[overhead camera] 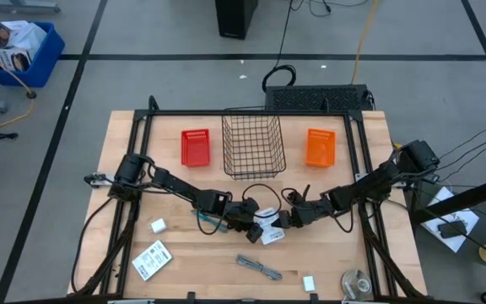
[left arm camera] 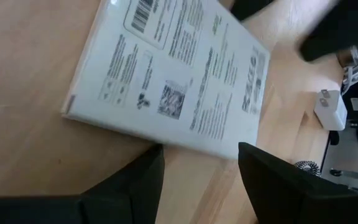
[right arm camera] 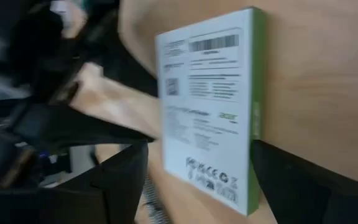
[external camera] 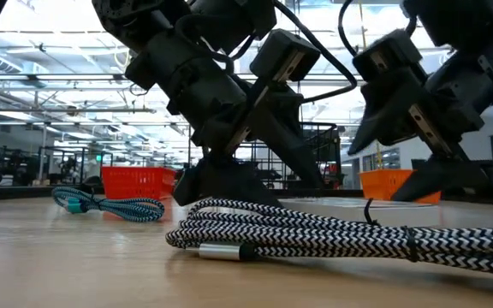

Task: Pick and place items into bin
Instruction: Put the right white box into the orange bin

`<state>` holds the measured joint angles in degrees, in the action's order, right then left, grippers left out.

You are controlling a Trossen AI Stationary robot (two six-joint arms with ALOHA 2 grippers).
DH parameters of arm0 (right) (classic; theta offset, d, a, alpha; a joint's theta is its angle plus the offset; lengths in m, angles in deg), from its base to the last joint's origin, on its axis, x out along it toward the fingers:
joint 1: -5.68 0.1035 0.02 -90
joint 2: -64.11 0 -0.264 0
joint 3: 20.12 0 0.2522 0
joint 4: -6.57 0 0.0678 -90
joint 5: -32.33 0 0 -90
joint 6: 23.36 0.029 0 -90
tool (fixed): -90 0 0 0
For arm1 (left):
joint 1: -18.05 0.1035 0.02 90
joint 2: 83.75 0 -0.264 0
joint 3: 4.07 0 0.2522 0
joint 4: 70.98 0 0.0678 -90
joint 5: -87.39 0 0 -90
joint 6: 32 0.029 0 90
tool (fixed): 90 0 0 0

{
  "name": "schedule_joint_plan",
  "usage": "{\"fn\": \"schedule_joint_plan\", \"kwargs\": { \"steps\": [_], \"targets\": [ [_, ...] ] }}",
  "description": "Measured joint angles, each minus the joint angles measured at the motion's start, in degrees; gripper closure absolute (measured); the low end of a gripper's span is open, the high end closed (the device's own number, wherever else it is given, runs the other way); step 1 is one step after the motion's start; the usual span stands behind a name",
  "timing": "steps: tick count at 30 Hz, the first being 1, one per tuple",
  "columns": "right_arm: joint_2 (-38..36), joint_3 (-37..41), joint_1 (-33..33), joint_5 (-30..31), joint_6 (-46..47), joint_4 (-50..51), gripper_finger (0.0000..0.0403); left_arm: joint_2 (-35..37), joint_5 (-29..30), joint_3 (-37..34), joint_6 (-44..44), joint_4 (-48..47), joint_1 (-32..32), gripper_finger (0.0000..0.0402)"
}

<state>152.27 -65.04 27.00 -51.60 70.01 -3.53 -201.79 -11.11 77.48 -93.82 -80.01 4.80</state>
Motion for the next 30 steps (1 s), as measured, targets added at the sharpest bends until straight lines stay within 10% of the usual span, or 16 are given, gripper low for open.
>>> {"fn": "schedule_joint_plan", "kwargs": {
  "steps": [30],
  "targets": [
    [-0.2,-0.2,0.0,6.7,-7.4,-14.1,0.015,-0.1,1.0,-0.1,0.1,1.0,-0.1,0.0188]
  ]
}}
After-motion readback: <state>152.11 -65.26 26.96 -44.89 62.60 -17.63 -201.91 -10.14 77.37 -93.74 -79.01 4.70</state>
